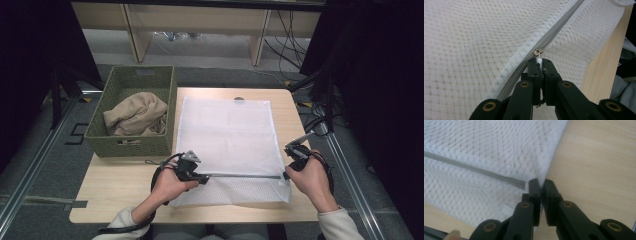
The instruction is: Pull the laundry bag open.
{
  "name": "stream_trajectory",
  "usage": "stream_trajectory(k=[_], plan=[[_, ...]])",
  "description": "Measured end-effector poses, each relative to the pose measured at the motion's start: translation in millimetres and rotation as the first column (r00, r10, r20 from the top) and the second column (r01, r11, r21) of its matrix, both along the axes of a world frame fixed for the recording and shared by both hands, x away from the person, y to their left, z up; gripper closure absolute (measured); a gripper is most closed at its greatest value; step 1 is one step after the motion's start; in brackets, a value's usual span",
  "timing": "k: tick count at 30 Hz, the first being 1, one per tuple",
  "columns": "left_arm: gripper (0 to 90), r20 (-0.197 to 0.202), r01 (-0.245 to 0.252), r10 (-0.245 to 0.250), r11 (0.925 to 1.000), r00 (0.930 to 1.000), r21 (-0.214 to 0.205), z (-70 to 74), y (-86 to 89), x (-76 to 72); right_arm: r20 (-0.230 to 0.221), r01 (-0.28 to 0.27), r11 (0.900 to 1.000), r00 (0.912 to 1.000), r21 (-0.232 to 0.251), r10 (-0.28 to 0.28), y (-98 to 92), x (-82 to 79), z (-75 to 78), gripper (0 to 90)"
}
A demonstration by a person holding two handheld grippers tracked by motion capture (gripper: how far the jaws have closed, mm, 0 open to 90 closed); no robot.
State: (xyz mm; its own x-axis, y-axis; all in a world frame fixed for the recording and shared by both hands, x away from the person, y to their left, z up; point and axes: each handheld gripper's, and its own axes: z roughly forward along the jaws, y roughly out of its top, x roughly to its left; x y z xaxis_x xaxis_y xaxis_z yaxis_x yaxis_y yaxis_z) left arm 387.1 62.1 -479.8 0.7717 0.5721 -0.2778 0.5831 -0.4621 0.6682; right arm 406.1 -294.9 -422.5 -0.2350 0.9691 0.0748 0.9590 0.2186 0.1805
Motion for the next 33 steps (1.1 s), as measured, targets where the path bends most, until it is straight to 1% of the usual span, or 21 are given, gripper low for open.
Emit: stream_trajectory(k=[1, 3, 4, 8, 9, 10, 11, 12, 13, 14, 15, 16, 17, 18, 19, 20, 24, 25, 26, 27, 33], plan=[[86.2, 0.005, 0.013, -0.013, 0.9999, 0.9999, 0.007, 0.4, 1.8, 0.5, 0.001, -0.001, 1.0, 1.0, -0.002, 0.001, -0.2, 0.1, -0.1, 86.7], [86.2, 0.003, -0.004, 0.004, 1.0, 1.0, 0.004, 0.2, 2.8, -0.4, 0.01, 0.011, 0.9999, 0.9999, 0.005, -0.011, 0.0, -0.3, -1.0, 86.8], [86.2, 0.0, 0.011, -0.011, 0.9999, 0.9999, 0.003, 0.3, 4.2, 0.0, 0.017, 0.014, 0.9999, 0.9998, 0.005, -0.014, 0.2, -0.4, -1.6, 86.8], [86.2, 0.003, -0.002, 0.002, 1.0, 1.0, 0.008, 0.3, 8.1, -0.7, 0.016, 0.015, 0.9999, 0.9998, 0.006, -0.015, 0.0, -0.4, -1.4, 86.8], [86.2, 0.009, -0.001, 0.001, 0.9998, 1.0, 0.021, 0.4, 9.9, -0.1, 0.017, 0.013, 0.9999, 0.9998, 0.005, -0.013, -0.4, -0.4, -1.4, 86.7], [86.3, -0.003, -0.004, 0.004, 1.0, 1.0, 0.005, 0.4, 10.4, -0.9, -0.002, 0.004, 1.0, 1.0, 0.0, -0.004, -1.2, 0.1, -0.1, 86.8], [86.2, 0.003, -0.011, 0.011, 0.9999, 0.9999, 0.007, 0.5, 11.3, -1.4, -0.002, 0.004, 1.0, 1.0, -0.001, -0.004, -1.4, 0.2, -0.2, 86.8], [86.2, 0.007, -0.011, 0.01, 0.9998, 0.9999, 0.017, 0.6, 13.1, -1.1, 0.001, 0.0, 1.0, 1.0, -0.001, 0.0, -1.8, 0.4, -0.4, 86.8], [86.2, -0.006, -0.013, 0.013, 0.9999, 0.9999, -0.001, 0.4, 13.4, -1.7, 0.022, -0.023, 0.9997, 0.9995, 0.002, 0.023, -3.7, 1.3, -2.3, 86.7], [86.2, 0.006, -0.012, 0.011, 0.9998, 0.9999, 0.017, 0.5, 15.4, -1.2, 0.009, -0.011, 0.9999, 0.9999, -0.003, 0.011, -3.0, 1.3, -2.0, 86.8], [86.2, 0.003, -0.016, 0.016, 0.9998, 0.9999, 0.006, 0.3, 15.7, -2.0, -0.009, 0.035, 0.9994, 0.9994, 0.007, -0.035, 1.0, -0.3, -0.5, 86.8], [86.2, 0.001, -0.005, 0.005, 0.9998, 1.0, 0.02, 0.4, 18.2, -0.9, -0.025, 0.041, 0.9991, 0.9989, 0.007, -0.041, 1.8, -0.3, -0.2, 86.8], [86.2, 0.002, -0.024, 0.024, 0.9997, 0.9997, 0.009, 0.0, 18.4, -2.1, 0.007, -0.016, 0.9999, 0.9998, 0.004, 0.016, -2.2, 0.9, -1.8, 86.8], [86.2, -0.002, -0.015, 0.015, 0.9998, 0.9999, 0.012, 0.0, 20.3, -1.5, -0.021, 0.036, 0.9994, 0.9991, 0.001, -0.036, 1.4, -0.2, -0.4, 86.8], [86.2, -0.002, -0.015, 0.015, 0.9998, 0.9999, 0.012, 0.0, 20.3, -1.5, -0.021, 0.036, 0.9994, 0.9991, 0.001, -0.036, 1.4, -0.2, -0.4, 86.8], [86.2, -0.001, -0.023, 0.023, 0.9996, 0.9997, 0.015, 0.1, 23.1, -2.5, -0.006, 0.005, 1.0, 1.0, 0.0, -0.005, -1.4, 0.9, -1.7, 86.8], [86.2, -0.001, -0.031, 0.031, 0.9993, 0.9995, 0.019, -0.3, 27.5, -3.1, -0.009, 0.005, 1.0, 0.9999, 0.001, -0.005, -1.4, 1.0, -1.8, 86.8], [86.2, -0.009, -0.034, 0.034, 0.9993, 0.9994, 0.018, -0.1, 28.4, -3.7, -0.009, 0.006, 1.0, 0.9999, 0.001, -0.006, -1.4, 1.0, -1.9, 86.7], [86.2, 0.0, -0.04, 0.04, 0.9991, 0.9992, 0.013, -0.3, 28.9, -4.2, -0.01, 0.008, 1.0, 0.9999, 0.001, -0.008, -1.3, 0.9, -1.9, 86.7], [86.2, 0.004, -0.034, 0.034, 0.9991, 0.9994, 0.023, -0.1, 30.5, -3.8, -0.015, 0.009, 1.0, 0.9998, 0.002, -0.009, -1.2, 1.0, -1.7, 86.8], [86.2, -0.003, -0.038, 0.038, 0.999, 0.9993, 0.024, -0.9, 35.5, -4.8, -0.011, 0.007, 1.0, 0.9999, 0.001, -0.007, -1.3, 1.0, -2.1, 86.7]])
